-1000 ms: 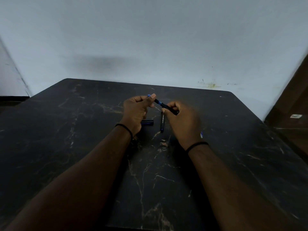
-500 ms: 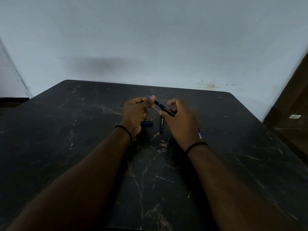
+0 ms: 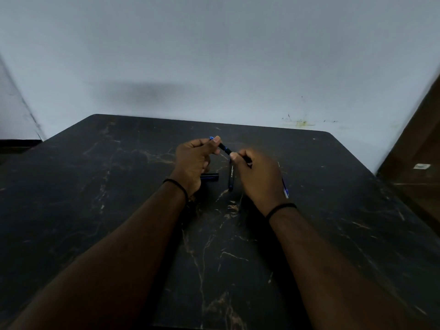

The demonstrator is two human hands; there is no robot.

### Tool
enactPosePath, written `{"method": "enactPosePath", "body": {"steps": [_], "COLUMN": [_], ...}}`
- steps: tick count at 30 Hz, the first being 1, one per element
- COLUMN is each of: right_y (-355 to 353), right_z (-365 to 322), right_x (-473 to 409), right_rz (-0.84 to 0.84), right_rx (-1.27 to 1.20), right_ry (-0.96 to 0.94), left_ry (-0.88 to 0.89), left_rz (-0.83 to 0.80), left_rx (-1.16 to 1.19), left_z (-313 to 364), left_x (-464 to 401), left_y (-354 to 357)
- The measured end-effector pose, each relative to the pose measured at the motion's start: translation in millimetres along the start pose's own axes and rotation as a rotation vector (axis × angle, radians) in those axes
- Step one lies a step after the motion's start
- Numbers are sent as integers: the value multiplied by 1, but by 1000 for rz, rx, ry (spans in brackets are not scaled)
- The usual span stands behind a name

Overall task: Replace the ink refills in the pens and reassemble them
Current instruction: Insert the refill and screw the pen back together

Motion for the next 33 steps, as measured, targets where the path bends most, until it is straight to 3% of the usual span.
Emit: {"method": "enactPosePath", "body": {"steps": [33], "right_y": [5], "right_z": [1], "right_x": [0], "right_rz": [-2], "right_rx": [-43], "right_ry": [14], "left_ry": [0], "left_rz": [2], "left_rx": [20], "left_z": [1], "left_x": [0], "left_y": [-2]}}
Point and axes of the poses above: each hand's wrist, its own x-axis away from the middle knuckle, its own y-axis out of the palm, z = x × y, the point moved 8 cm from there along -x, towards the middle knuckle, and after that the axes turned 5 degrees about z, right-handed, at the moved point
